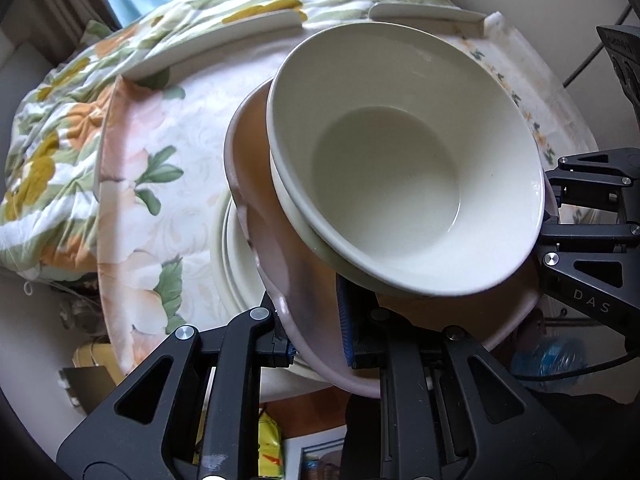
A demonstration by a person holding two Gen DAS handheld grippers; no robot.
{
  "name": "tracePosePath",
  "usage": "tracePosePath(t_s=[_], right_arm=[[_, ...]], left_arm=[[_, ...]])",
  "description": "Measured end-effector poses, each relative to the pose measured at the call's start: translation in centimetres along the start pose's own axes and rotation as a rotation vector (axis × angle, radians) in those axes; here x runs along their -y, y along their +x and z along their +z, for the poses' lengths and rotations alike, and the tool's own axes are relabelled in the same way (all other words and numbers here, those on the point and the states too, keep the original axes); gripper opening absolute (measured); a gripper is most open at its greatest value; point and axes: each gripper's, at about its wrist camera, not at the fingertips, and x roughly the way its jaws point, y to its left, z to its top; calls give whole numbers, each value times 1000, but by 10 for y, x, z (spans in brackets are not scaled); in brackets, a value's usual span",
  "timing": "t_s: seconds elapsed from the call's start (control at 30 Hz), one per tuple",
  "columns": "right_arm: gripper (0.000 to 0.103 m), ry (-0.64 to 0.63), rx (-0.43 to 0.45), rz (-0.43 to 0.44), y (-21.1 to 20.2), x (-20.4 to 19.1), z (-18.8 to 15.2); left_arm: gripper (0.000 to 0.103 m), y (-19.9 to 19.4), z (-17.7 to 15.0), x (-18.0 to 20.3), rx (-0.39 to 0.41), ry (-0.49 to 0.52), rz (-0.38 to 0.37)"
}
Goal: Organize plates and bowls
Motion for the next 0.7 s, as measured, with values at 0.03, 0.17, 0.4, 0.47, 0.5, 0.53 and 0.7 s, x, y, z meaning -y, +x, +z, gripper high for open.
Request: tracePosePath(t_s=[0.03,0.17,0.4,0.47,0.5,0.53,0.7], right_arm=[[14,5,-5,-2,3,0,-1],[14,24,-14,-11,11,-5,-3],[14,40,-24,-24,17,-10,-1],[14,49,-23,-25,17,-10,-1],[14,56,-25,-21,18,-9,-2],[14,62,-25,-18,18,-8,-2],[14,77,-43,-11,20,-6,0]], left_arm=[[14,4,-2,-2,-2,4,-6],[14,14,-6,-10,-10,5,-23],[14,22,-6,-14,-22,-5,-28],[14,22,-5,-13,-28,-5,-22],[14,23,-4,-12,-32,-9,-15],[14,23,-4,-13,-37,-16,-13],[14,25,-2,-19,-70,-88,-34]])
